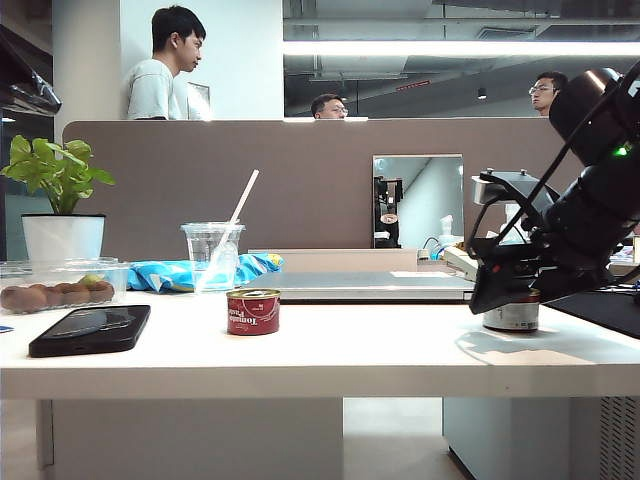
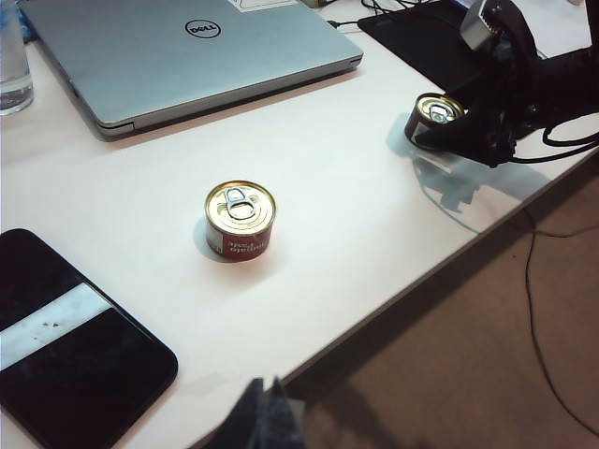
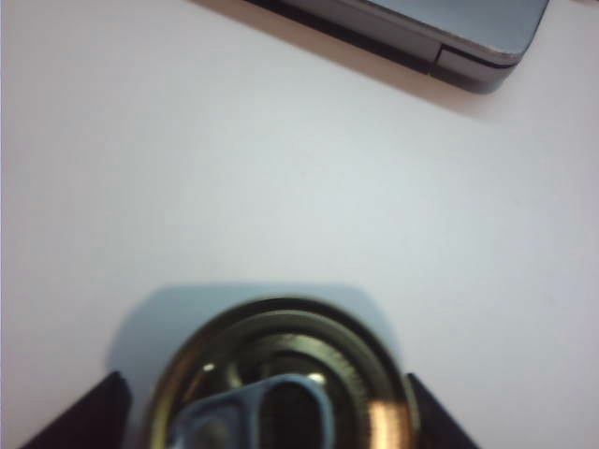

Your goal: Stack a can of tomatoes on the right onto the can of tomatoes on the left.

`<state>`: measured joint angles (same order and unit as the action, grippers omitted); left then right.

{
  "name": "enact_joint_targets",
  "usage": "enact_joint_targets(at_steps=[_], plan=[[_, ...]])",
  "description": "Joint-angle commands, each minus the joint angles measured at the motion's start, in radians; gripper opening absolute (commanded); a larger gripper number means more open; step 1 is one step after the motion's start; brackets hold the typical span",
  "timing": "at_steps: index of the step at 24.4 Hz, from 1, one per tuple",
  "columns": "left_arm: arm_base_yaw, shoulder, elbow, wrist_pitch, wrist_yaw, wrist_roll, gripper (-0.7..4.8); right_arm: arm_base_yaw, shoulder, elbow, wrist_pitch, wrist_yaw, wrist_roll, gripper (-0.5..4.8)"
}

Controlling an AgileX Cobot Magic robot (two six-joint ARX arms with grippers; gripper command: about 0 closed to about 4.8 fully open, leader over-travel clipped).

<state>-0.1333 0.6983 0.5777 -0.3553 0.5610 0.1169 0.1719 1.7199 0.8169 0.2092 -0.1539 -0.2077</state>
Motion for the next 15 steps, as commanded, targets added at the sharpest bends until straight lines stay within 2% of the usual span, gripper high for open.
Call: enact_joint_targets(at_steps=[1,3,8,11,13,15], plan=[[0.0,-0.002,0.008,0.01,0.014,0.002,-0.04,0.002,-0.001,0.004,0.035,-0.001,-0.003,3.13],[0.0,-0.002,0.008,0.01,0.032,0.002,-0.04,0.002,-0.001,0.004,0.052,-0.002,-0.003,2.58],[0.0,-0.002,0.008,0.002,0.042,0.003,-0.04,0.004,-0.002,0.011,0.057,-0.026,-0.002,1.97],[0.0,-0.002,0.008,0.003,0.042,0.003,-0.04,0.039,-0.002,0.054,0.046,-0.113,-0.002,1.97],[0.0,-0.002,0.008,0.002,0.045,0.003,-0.04,0.074,-0.002,0.09,0.026,-0.113,-0.002,1.97],[0.0,-0.002,0.008,-0.01,0.044,0.003,-0.04,0.16,-0.002,0.168,0.005,-0.11,-0.003,1.98]])
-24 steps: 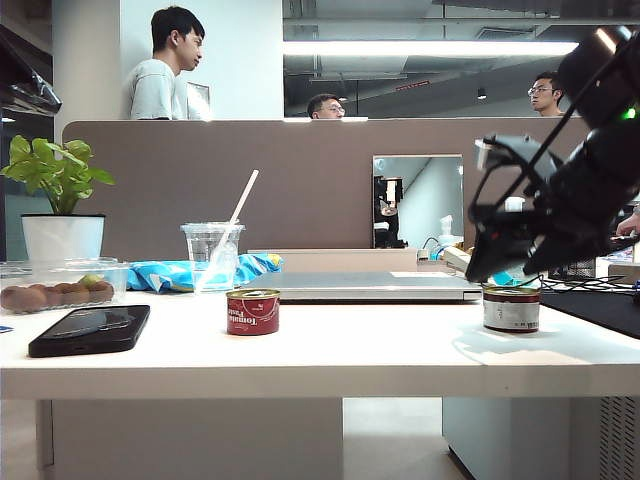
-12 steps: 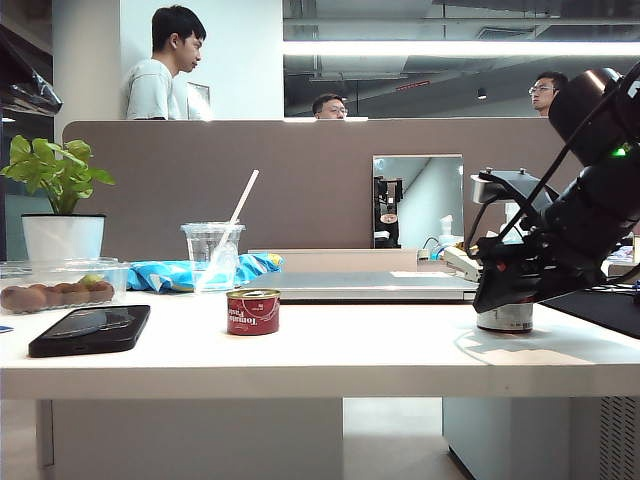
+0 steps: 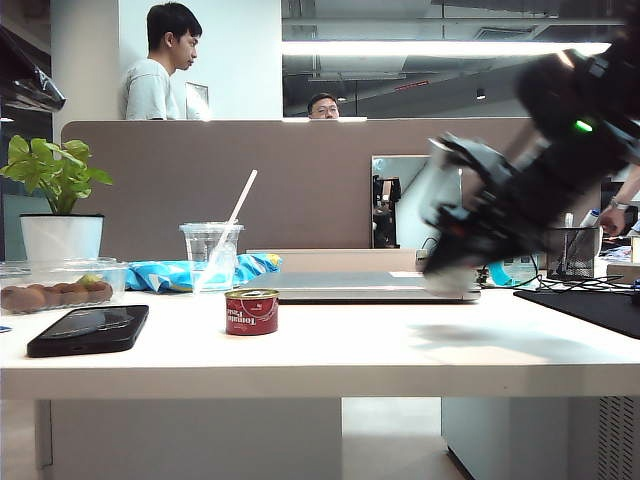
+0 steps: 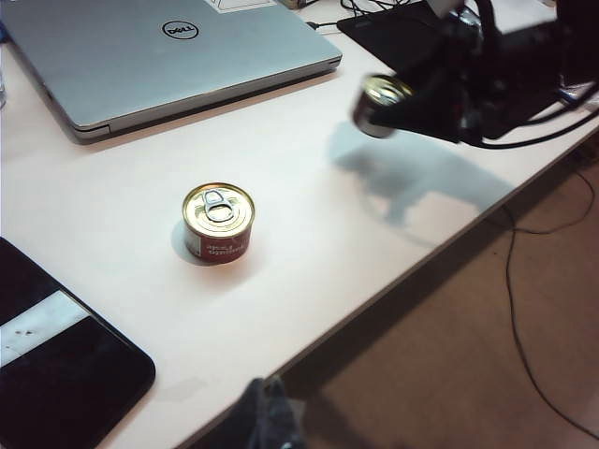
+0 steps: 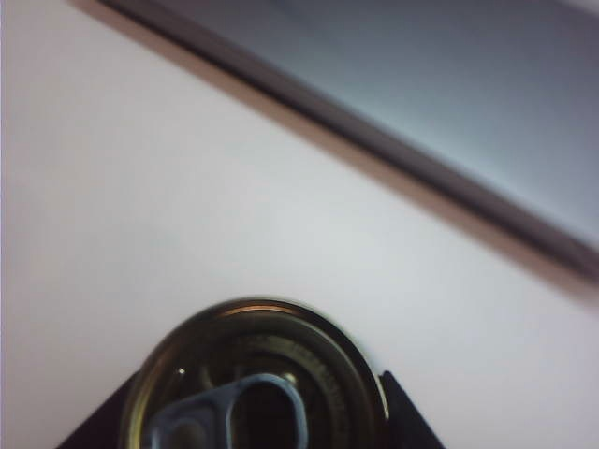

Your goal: Stack a can of tomatoes on the right onto the can of tomatoes on the left.

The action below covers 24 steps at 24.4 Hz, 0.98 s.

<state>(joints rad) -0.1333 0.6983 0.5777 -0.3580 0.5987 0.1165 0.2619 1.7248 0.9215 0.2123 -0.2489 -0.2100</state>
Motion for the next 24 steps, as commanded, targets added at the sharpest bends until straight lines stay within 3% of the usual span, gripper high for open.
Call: enact_joint_targets(at_steps=[1,15,24], plan=[[0.0,-0.002,0.008,-0.008,0.003,0.004,-0.04,0.095,-0.006,0.084,0.002,-0.015,-0.001,1.98],[0.001,-0.002,0.008,-0.009,-0.045,0.005,-0.04,0.341,0.186,0.336,-0.036,-0.016,-0.001,1.98],[0.001,-0.003,0.008,-0.036,-0.09,0.007,-0.04,0.347,0.248,0.357,-0.06,0.013,-0.002,1.98]])
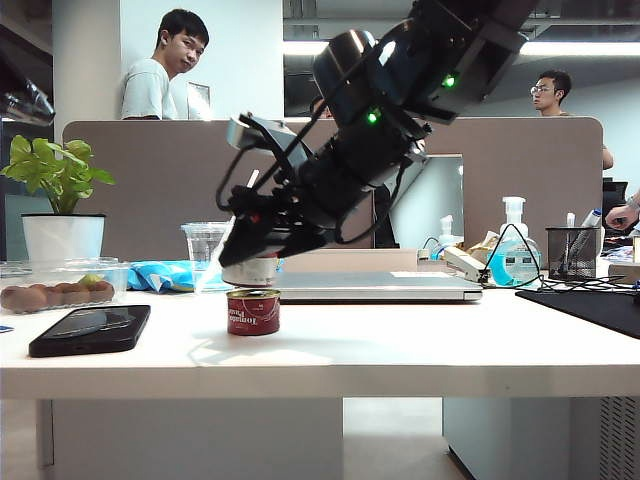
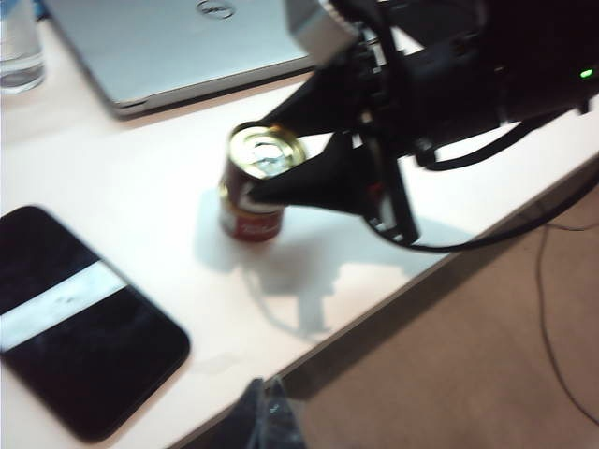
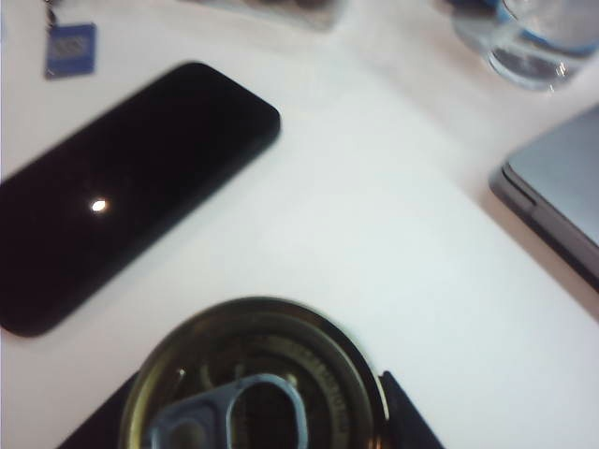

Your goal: Stack a can of tomatoes on the right onto the can of tomatoes on the left.

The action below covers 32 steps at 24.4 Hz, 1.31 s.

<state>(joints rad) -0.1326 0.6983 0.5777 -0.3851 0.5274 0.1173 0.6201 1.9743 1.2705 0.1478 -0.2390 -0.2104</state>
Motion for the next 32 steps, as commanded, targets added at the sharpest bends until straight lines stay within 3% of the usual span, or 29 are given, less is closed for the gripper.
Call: enact_joint_targets(at_steps=[1,32], plan=[[0.0,-0.003,0.008,-0.01,-0.019,0.006,-0.04,-0.012,0.0,0.008,0.006,0.005,-0.002,1.98],[0.0,-0.003,0.008,-0.01,-0.015,0.006,-0.04,-0.009,0.048,0.082,0.008,0.035,-0.004,1.98]])
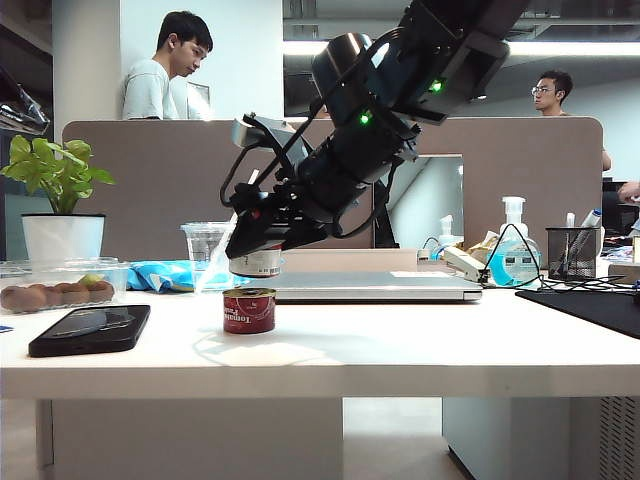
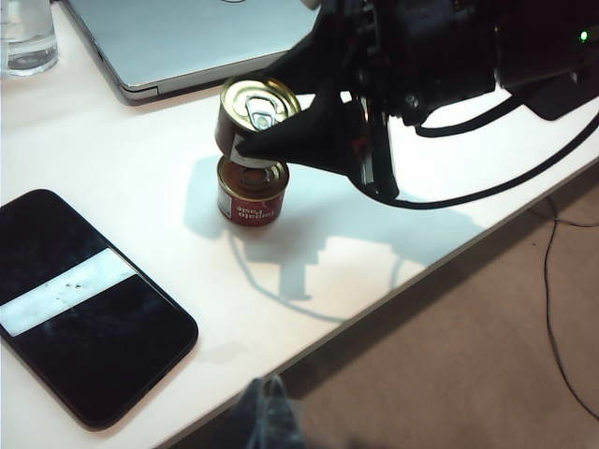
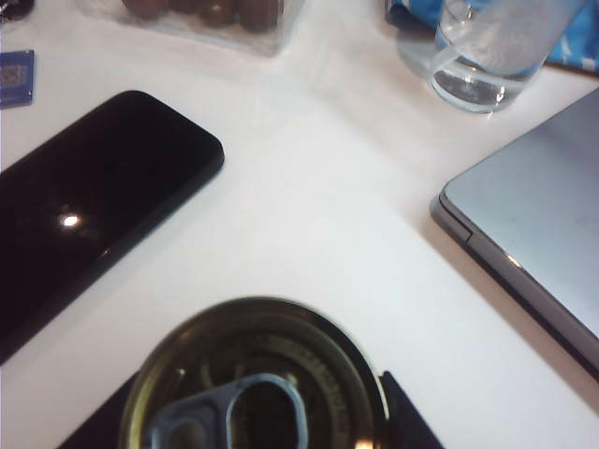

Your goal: Stack a can of tomatoes on the right onto the can of tomatoes on the left.

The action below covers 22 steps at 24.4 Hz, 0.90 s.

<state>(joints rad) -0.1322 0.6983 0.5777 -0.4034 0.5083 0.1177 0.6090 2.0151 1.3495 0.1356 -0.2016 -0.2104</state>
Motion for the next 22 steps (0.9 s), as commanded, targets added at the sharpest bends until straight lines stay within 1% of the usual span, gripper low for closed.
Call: enact_joint_targets(at_steps=[1,7,14,16,17,18,19,20,22], plan=[[0.0,-0.003,0.008,0.008,0.004,0.005,-0.04,0.002,0.015,0.003,0.021,-0.003,-0.004,1.98],[0.0,-0.003,0.008,0.008,0.004,0.005,-0.04,0.002,0.031,0.003,-0.027,-0.006,-0.003,1.98],[0.0,-0.003,0.008,0.008,0.004,0.006,-0.04,0.003,0.031,0.003,-0.039,-0.011,-0.003,2.04],[0.0,-0.003,0.008,0.008,0.004,0.006,-0.04,0.003,0.031,0.003,-0.039,-0.01,-0.003,2.58],[0.0,-0.003,0.008,0.008,0.004,0.006,-0.04,0.003,0.031,0.003,-0.039,-0.011,-0.003,3.08],[0.0,-0.003,0.008,0.008,0.004,0.006,-0.04,0.003,0.031,0.003,-0.039,-0.011,-0.003,3.82],[0.0,-0.003,0.008,0.008,0.003,0.006,-0.04,0.003,0.031,0.003,-0.039,-0.011,-0.003,4.2],[0.0,-0.003,0.008,0.008,0.003,0.006,-0.04,0.003,0.03,0.003,-0.039,-0.011,-0.003,4.3],[0.0,-0.003,0.008,0.008,0.003,0.006,-0.04,0.003,0.027,0.003,-0.039,-0.011,-0.003,4.33]])
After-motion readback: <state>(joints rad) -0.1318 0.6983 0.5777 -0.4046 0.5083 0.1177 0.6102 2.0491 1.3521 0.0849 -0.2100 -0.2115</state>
